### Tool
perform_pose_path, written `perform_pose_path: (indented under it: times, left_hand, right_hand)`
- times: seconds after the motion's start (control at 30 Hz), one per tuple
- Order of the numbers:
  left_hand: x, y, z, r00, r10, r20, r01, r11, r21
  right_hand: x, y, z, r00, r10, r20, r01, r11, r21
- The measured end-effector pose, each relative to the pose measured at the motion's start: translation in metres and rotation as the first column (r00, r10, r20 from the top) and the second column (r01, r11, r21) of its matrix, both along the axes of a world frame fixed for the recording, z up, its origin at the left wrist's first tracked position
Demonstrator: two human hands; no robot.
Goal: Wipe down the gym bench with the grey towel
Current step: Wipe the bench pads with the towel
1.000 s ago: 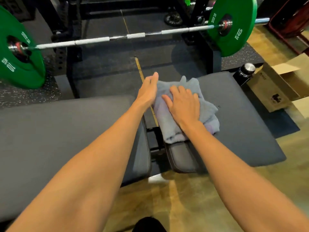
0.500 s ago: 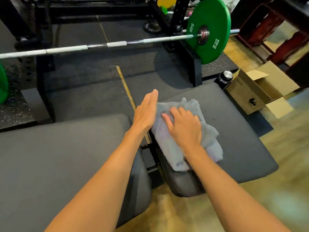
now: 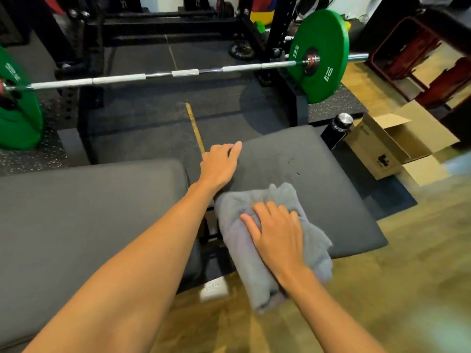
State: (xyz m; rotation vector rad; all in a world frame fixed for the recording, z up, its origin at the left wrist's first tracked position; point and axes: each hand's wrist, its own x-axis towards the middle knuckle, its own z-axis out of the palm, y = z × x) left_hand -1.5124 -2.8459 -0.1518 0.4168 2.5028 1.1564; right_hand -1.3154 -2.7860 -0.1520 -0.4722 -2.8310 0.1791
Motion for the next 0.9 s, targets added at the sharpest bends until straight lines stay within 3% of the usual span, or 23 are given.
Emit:
perform_pose_path:
  times: [0.13, 0.37, 0.47, 0.67, 0.8, 0.9]
  left_hand:
    - [0.003, 0.019, -0.007, 0.994, 0.027, -0.107, -0.040, 0.991, -0.126]
    - [-0.014, 0.027, -0.024, 0.983, 0.170, -0.073, -0.173, 0.984, -0.048]
    - [-0.013, 0.026, -0.021, 0.984, 0.158, -0.086, -0.165, 0.983, -0.081]
    - [-0.001, 0.021, -0.003, 0.994, 0.047, -0.096, -0.061, 0.988, -0.142]
    - [0.006, 0.044, 0.006, 0.987, -0.008, -0.160, -0.010, 0.994, -0.111]
    - [0.004, 0.059, 0.004, 0.973, -0.004, -0.233, -0.007, 0.999, -0.046]
  right_hand:
    - [0.018, 0.009, -0.005, 0.999, 0.027, -0.033, -0.028, 0.999, -0.033]
    - [-0.150, 0.078, -0.004, 0.999, -0.035, -0.022, 0.034, 0.999, -0.039]
    - [-0.172, 0.086, -0.004, 1.000, -0.007, -0.029, 0.005, 0.999, -0.051]
    - [-0.072, 0.070, 0.005, 1.000, -0.001, 0.027, 0.004, 0.996, -0.086]
    - [0.019, 0.058, 0.006, 0.999, -0.031, -0.008, 0.030, 0.999, -0.042]
    - [0.029, 0.060, -0.001, 0.999, -0.042, -0.021, 0.042, 0.998, -0.036]
